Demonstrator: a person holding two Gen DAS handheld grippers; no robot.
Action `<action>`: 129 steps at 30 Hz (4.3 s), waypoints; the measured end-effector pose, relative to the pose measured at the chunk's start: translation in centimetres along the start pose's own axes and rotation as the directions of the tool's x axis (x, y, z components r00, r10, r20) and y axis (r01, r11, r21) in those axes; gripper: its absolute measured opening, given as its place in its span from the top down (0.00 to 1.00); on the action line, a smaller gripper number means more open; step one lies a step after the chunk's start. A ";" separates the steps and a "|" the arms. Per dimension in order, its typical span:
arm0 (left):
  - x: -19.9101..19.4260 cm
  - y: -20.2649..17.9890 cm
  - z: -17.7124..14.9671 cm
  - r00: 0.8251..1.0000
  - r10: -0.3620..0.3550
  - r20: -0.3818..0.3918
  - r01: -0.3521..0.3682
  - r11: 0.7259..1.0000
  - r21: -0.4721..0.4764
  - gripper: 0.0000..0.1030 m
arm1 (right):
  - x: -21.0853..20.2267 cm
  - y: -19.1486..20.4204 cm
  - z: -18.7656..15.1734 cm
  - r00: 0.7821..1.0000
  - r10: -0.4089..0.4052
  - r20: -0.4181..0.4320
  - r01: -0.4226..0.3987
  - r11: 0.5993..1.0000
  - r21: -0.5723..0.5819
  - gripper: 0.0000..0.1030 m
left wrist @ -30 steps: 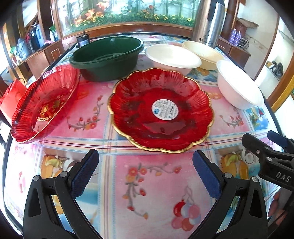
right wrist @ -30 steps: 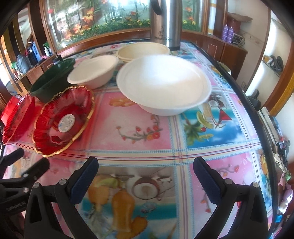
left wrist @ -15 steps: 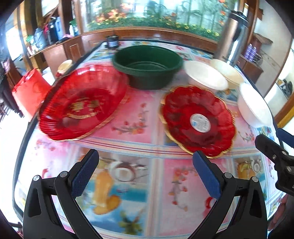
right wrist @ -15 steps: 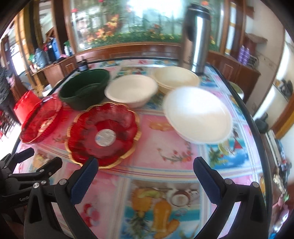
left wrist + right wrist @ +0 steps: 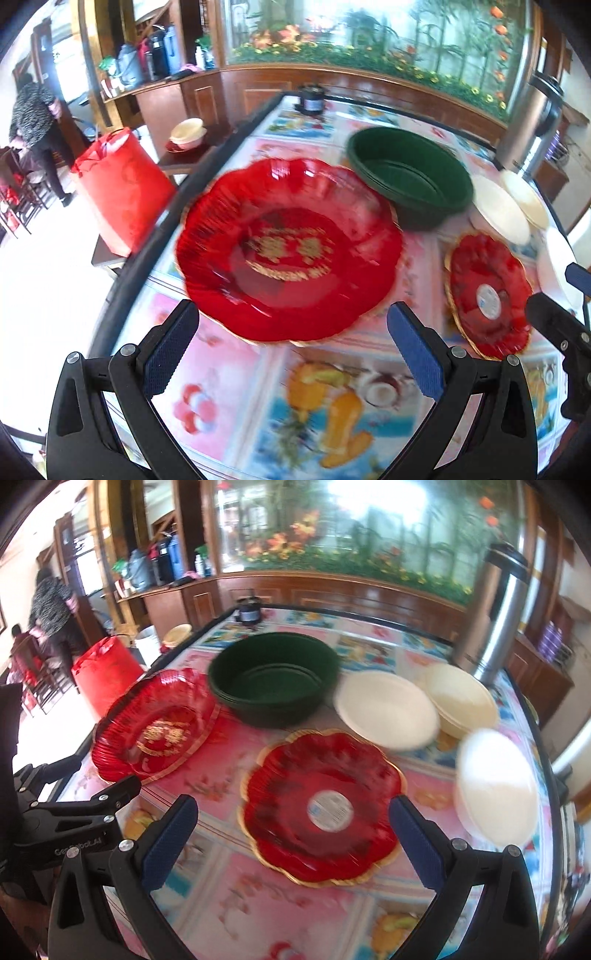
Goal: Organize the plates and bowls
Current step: 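Lower the left gripper onto the wedding plate rim and close it, then lift the wedding plate with the left gripper and carry it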
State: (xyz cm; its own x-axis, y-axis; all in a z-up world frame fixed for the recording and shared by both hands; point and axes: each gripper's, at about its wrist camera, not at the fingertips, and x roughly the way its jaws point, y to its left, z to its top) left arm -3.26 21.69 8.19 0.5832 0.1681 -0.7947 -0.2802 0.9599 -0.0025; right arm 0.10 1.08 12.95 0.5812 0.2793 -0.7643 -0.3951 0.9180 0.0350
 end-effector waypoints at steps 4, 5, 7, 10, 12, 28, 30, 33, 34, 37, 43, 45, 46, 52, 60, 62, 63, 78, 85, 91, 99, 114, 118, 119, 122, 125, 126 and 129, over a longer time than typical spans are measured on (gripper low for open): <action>0.6 1.5 1.2 1.000 0.024 -0.001 -0.024 1.000 -0.001 0.00 | 1.1 1.6 1.5 1.000 0.029 -0.009 -0.029 0.999 -0.023 0.00; 0.8 2.0 1.6 1.000 0.030 -0.001 -0.030 1.000 -0.002 0.00 | 1.4 2.0 1.9 0.999 0.034 -0.011 -0.035 0.999 -0.025 0.00; 1.1 2.5 2.0 0.999 0.036 0.002 -0.036 0.999 -0.002 0.00 | 2.0 2.8 2.7 0.999 0.048 -0.015 -0.048 0.999 -0.024 0.00; 2.2 3.7 2.9 1.000 0.024 -0.020 -0.024 1.000 -0.018 0.00 | 2.9 4.0 3.6 0.998 0.062 -0.033 -0.063 0.998 -0.029 0.00; 3.0 4.2 3.3 0.999 0.025 -0.046 -0.026 0.999 -0.028 0.00 | 3.9 4.8 4.0 0.996 0.066 -0.052 -0.068 0.997 -0.027 0.00; 7.1 7.2 5.4 0.990 0.013 -0.137 -0.024 0.997 -0.080 0.00 | 8.5 6.4 6.1 0.986 0.079 -0.150 -0.077 0.997 0.016 0.02; 7.4 7.1 5.6 0.989 0.005 -0.147 -0.018 0.996 -0.083 0.00 | 8.8 6.5 6.2 0.984 0.085 -0.160 -0.084 0.996 0.015 0.06; 7.6 6.8 5.8 0.988 0.014 -0.151 -0.025 0.997 -0.072 0.00 | 9.3 6.4 6.2 0.981 0.086 -0.175 -0.083 0.996 0.021 0.08; 7.7 6.7 5.8 0.988 0.011 -0.153 -0.022 0.997 -0.070 0.00 | 9.4 6.4 6.3 0.980 0.086 -0.178 -0.084 0.996 0.023 0.08; 8.0 6.4 5.9 0.987 0.008 -0.160 -0.018 0.998 -0.061 0.00 | 9.9 6.0 6.3 0.977 0.097 -0.187 -0.092 0.995 0.039 0.09; 8.7 5.6 6.1 0.983 -0.007 -0.185 -0.004 0.998 -0.059 0.00 | 10.8 5.8 6.2 0.971 0.106 -0.213 -0.098 0.994 0.048 0.26; 8.9 5.3 6.3 0.981 0.006 -0.194 -0.016 0.998 -0.053 0.00 | 10.9 5.5 6.1 0.971 0.105 -0.216 -0.094 0.994 0.058 0.27; 9.0 5.2 6.4 0.981 0.011 -0.195 -0.021 0.999 -0.050 0.00 | 11.0 5.3 6.1 0.970 0.107 -0.219 -0.095 0.993 0.064 0.27; 9.7 5.1 6.9 0.975 0.012 -0.221 -0.024 0.998 -0.052 0.00 | 11.4 4.9 5.8 0.964 0.125 -0.234 -0.110 0.991 0.078 0.40; 11.0 7.1 8.1 0.967 -0.009 -0.254 -0.024 0.992 -0.125 0.00 | 11.6 4.8 5.9 0.961 0.141 -0.238 -0.123 0.989 0.088 0.40; 11.1 7.1 8.2 0.965 -0.006 -0.262 -0.026 0.992 -0.121 0.00 | 11.8 4.7 5.9 0.959 0.147 -0.242 -0.128 0.988 0.092 0.43; 11.2 7.2 8.2 0.964 -0.006 -0.267 -0.027 0.993 -0.118 0.00 | 12.0 4.7 5.8 0.957 0.152 -0.247 -0.132 0.987 0.096 0.48; 11.7 8.1 8.1 0.945 -0.022 -0.327 -0.033 0.986 -0.162 0.58 | 12.9 5.1 6.2 0.944 0.186 -0.272 -0.168 0.982 0.088 0.76; 11.9 8.7 8.0 0.938 0.017 -0.346 -0.070 0.987 -0.143 0.78 | 13.7 4.9 5.8 0.936 0.200 -0.289 -0.178 0.979 0.103 0.90; 12.0 9.0 8.1 0.938 -0.001 -0.347 -0.059 0.985 -0.162 0.79 | 13.3 5.1 5.6 0.940 0.191 -0.284 -0.176 0.981 0.079 0.90; 12.3 9.7 8.2 0.919 -0.084 -0.385 -0.008 0.973 -0.231 0.82 | 13.8 4.7 5.4 0.930 0.208 -0.303 -0.187 0.977 0.098 0.90; 12.6 10.2 8.6 0.902 -0.108 -0.418 -0.005 0.965 -0.261 0.82 | 13.9 4.4 5.3 0.916 0.247 -0.316 -0.224 0.969 0.106 0.90; 12.1 9.8 8.2 0.902 -0.103 -0.419 -0.006 0.968 -0.251 0.82 | 13.6 4.3 5.4 0.921 0.243 -0.303 -0.226 0.970 0.092 0.91; 11.9 9.6 8.0 0.904 -0.098 -0.416 -0.009 0.969 -0.247 0.82 | 13.4 4.2 5.4 0.924 0.244 -0.295 -0.226 0.970 0.093 0.91; 11.1 9.5 7.6 0.912 -0.082 -0.401 -0.018 0.971 -0.240 0.82 | 12.9 4.4 5.3 0.932 0.226 -0.283 -0.216 0.974 0.068 0.91; 10.5 9.6 7.1 0.914 -0.092 -0.396 -0.012 0.968 -0.252 0.82 | 12.4 4.8 5.1 0.938 0.213 -0.272 -0.209 0.977 0.046 0.91; 10.3 9.6 6.9 0.914 -0.095 -0.395 -0.008 0.968 -0.252 0.82 | 12.2 4.8 4.9 0.939 0.212 -0.270 -0.208 0.977 0.045 0.91; 9.3 9.4 6.3 0.917 -0.094 -0.387 -0.003 0.970 -0.243 0.82 | 11.5 4.8 4.5 0.943 0.206 -0.260 -0.202 0.978 0.042 0.91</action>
State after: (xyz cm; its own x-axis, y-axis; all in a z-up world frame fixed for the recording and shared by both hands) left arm 4.33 33.73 4.61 0.2664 -0.0226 -0.9636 -0.4594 0.8759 -0.1475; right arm 8.11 10.02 7.22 0.2821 0.3793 -0.8812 -0.4744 0.8535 0.2155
